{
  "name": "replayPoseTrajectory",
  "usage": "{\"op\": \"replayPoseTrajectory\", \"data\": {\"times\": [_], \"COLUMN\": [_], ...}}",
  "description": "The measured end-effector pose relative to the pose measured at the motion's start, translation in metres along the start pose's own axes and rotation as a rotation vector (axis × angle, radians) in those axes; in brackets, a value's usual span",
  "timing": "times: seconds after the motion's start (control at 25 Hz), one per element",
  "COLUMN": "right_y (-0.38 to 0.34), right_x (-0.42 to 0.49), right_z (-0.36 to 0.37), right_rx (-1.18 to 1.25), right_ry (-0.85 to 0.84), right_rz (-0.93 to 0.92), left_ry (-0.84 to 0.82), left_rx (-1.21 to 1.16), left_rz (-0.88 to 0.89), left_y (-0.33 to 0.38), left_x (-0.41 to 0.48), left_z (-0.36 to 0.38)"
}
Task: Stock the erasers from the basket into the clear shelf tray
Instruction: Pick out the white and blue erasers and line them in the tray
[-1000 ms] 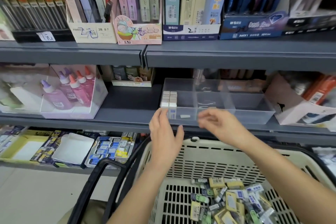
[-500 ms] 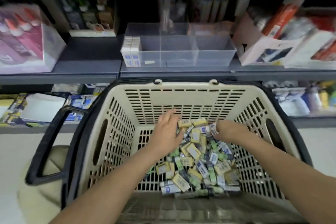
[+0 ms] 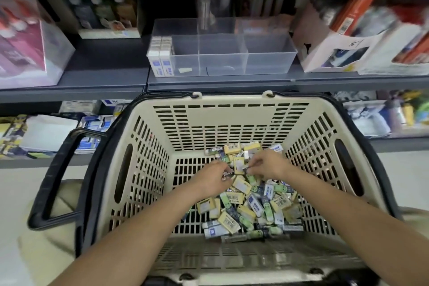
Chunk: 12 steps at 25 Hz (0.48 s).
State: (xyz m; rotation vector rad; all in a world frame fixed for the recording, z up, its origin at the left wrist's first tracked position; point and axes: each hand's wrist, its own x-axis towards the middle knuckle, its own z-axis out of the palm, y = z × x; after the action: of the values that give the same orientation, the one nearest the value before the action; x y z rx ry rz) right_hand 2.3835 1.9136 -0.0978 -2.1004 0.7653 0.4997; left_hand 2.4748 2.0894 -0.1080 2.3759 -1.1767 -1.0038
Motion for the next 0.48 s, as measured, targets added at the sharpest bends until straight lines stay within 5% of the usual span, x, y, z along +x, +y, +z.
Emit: {"op": "replayPoseTrajectory", "data": {"times": [0.2, 0.48], "right_y": [0.004, -0.016], "right_x": [0.008, 0.017], "right_z": [-0.01, 0.0], "right_rx": [-0.055, -0.043], "right_ry": [0.238, 0.137], "right_rz": [0.023, -0.115], "left_ry": [0.006, 0.056], "left_rx": [-0.029, -0.068], "left_rz": [-0.047, -0.047], "left_y": [-0.002, -0.003], "left_x": [0.002, 0.005], "left_z": [-0.006, -0.006]}}
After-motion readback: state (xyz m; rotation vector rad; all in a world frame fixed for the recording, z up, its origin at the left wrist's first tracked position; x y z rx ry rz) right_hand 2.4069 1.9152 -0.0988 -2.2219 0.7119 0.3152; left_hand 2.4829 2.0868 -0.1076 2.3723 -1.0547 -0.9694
